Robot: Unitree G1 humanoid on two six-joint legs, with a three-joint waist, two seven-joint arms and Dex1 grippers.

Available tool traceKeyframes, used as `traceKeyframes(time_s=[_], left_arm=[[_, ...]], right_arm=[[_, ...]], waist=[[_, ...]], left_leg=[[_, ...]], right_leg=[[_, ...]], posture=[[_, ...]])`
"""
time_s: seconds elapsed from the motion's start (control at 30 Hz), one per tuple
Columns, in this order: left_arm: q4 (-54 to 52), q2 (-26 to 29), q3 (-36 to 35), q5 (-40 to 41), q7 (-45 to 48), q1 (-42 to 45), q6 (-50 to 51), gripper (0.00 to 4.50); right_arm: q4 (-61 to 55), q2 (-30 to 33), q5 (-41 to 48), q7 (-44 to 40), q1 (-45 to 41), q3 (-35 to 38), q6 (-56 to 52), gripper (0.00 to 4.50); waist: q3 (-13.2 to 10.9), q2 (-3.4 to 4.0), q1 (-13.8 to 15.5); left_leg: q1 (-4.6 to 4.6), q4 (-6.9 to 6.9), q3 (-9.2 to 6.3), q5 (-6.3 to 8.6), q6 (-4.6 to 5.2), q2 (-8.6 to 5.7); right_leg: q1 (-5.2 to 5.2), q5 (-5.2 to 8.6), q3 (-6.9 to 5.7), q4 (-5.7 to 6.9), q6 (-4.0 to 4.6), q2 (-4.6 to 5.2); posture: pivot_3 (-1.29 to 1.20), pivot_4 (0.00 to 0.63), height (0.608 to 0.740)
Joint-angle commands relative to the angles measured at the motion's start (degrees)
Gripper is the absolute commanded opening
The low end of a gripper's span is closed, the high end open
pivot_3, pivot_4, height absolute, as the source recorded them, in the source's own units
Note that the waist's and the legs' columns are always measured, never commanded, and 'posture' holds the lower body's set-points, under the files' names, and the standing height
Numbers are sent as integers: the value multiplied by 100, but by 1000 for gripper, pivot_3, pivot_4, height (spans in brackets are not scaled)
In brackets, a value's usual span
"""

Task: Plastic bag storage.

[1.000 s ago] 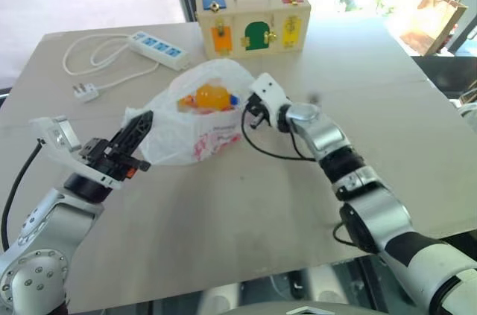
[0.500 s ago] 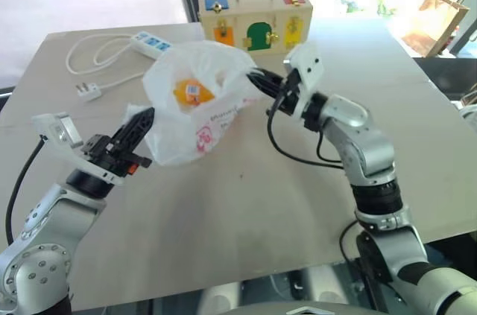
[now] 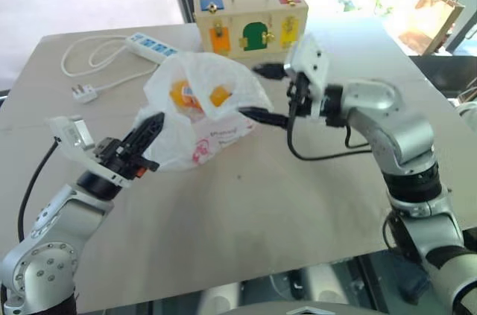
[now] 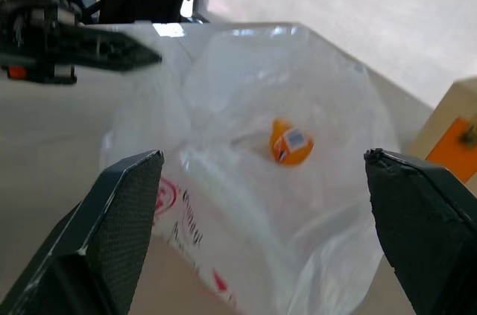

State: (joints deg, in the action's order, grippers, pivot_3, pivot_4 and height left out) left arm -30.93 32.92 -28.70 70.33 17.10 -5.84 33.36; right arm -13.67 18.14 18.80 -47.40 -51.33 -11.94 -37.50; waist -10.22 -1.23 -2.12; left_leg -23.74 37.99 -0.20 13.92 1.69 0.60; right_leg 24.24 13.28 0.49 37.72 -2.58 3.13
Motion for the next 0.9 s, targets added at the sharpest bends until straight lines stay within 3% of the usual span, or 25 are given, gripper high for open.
traceKeyframes(time_s=[0.03,0.33,0.57,0.67,0.9], left_arm=[[-202,-43,20,-64,23,59,-105,0],[-306,-164,-20,-124,-52,21,-174,0],[-418,-238,-32,-123,-146,-47,-234,0],[-386,-222,-21,-117,-156,-7,-230,0],[-351,-214,23,-118,-174,67,-209,0]], right_arm=[[481,23,-902,9,-308,-851,877,4394],[1513,88,-2410,-67,-613,-1831,2570,4394],[2093,79,-3317,281,-735,-1933,3251,4394],[2395,185,-3732,439,-825,-1953,3727,3598],[2515,271,-4052,533,-715,-1811,4199,63]], waist=[[0,-1,0],[1,-2,34],[1,-2,37],[1,-2,35],[1,-2,36]], left_leg=[[0,0,1,0,0,-1],[-5,5,2,-1,-3,-5],[-4,5,1,-2,-4,-4],[-4,4,1,-2,-4,-5],[-4,4,2,-4,-7,-5]], right_leg=[[0,0,1,0,0,1],[1,-1,1,-3,-1,6],[1,-1,0,-1,-1,6],[0,-1,1,-2,-1,6],[1,-1,2,-2,-1,6]], posture=[[0,150,739],[0,150,739],[0,150,739],[0,150,739],[0,150,739]])
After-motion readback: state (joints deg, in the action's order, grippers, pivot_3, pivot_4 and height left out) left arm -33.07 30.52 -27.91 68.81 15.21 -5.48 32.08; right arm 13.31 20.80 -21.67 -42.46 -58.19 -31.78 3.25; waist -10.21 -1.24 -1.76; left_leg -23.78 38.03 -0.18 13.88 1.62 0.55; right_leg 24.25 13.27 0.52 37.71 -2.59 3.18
